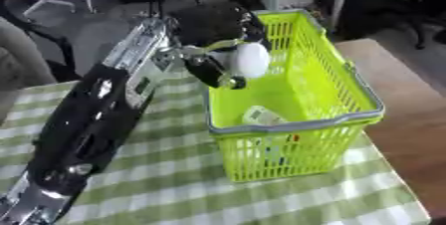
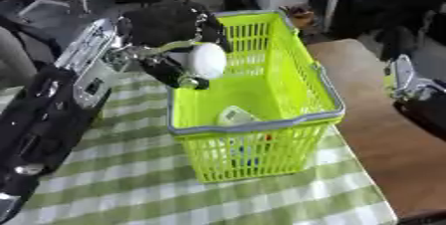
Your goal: Pick up objects on the table and place them in the box.
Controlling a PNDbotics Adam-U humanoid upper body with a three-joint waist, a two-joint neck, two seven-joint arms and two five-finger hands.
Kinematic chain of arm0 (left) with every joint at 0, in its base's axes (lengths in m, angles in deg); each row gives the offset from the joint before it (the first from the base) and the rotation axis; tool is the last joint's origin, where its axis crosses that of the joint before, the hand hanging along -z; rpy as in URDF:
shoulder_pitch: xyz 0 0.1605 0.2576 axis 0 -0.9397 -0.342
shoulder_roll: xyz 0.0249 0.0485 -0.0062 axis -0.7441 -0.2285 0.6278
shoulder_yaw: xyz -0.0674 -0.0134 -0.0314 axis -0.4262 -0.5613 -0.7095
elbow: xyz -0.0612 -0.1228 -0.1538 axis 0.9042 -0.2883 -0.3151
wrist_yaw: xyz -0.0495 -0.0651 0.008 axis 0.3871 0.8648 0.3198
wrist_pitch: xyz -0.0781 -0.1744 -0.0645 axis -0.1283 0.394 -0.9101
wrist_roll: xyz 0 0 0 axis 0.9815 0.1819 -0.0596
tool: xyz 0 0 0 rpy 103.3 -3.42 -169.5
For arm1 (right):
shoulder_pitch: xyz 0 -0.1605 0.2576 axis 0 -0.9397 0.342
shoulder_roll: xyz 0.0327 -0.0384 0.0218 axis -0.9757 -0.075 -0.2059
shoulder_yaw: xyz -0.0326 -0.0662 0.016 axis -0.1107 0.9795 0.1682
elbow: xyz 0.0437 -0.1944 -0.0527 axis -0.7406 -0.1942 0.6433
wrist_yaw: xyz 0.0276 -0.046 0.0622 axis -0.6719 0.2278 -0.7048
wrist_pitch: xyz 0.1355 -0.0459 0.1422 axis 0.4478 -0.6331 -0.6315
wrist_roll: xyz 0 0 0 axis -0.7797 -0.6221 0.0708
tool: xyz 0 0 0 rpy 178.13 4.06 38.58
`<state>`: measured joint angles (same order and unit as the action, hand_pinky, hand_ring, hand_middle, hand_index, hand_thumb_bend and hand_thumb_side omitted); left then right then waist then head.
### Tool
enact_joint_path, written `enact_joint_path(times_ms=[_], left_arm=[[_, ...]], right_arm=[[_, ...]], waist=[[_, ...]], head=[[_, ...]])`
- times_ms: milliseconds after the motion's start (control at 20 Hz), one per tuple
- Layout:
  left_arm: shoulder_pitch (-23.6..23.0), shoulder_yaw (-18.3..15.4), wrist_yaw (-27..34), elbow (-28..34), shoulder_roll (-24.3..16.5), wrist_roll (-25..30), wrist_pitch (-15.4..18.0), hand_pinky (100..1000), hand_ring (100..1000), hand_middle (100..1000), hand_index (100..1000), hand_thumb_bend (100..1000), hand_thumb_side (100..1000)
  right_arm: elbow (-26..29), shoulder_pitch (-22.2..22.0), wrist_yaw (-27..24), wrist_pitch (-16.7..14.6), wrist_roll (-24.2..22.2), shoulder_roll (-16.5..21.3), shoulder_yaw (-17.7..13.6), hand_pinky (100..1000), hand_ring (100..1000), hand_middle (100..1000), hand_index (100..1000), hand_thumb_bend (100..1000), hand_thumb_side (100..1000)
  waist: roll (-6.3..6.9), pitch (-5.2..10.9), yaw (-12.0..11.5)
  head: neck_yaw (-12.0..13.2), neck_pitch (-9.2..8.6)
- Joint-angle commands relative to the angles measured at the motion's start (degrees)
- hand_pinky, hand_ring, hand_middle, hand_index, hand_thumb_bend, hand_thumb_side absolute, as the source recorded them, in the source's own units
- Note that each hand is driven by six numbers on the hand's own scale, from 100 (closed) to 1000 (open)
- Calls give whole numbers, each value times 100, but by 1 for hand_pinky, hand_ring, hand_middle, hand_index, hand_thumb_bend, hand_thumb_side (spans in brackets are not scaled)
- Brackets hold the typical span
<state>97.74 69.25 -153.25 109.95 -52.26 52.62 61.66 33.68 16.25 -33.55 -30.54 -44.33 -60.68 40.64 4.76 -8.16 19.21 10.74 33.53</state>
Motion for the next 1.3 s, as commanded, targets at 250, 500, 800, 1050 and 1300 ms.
enact_joint_path(times_ms=[250,500,800,1050,1300], left_arm=[[-117,-183,-11,-409,-84,-1283,-75,957,935,927,944,847,975],[-548,-551,2780,-446,-305,-1796,-593,794,770,793,842,715,905],[-2328,-1808,6677,1561,-1029,-2290,-1938,683,689,720,787,576,939],[-3811,-2631,7055,2705,-1108,-2909,-2394,666,677,711,783,544,930],[-4394,-2769,6868,2997,-925,-2997,-2543,661,669,706,789,516,931]], right_arm=[[123,62,-21,7,-2,70,-44,580,584,631,843,100,495],[123,-20,45,39,50,90,-105,580,584,630,843,100,494],[123,-192,108,109,138,118,-202,579,583,628,843,100,497],[123,-260,141,146,207,154,-267,578,582,627,843,100,499],[123,-302,148,158,224,148,-278,578,582,627,843,100,500]], waist=[[-78,63,-104],[-154,90,-310],[-230,156,-787],[-271,121,-1030],[-300,129,-1173]], head=[[-79,-57],[-213,26],[-493,194],[-606,254],[-609,329]])
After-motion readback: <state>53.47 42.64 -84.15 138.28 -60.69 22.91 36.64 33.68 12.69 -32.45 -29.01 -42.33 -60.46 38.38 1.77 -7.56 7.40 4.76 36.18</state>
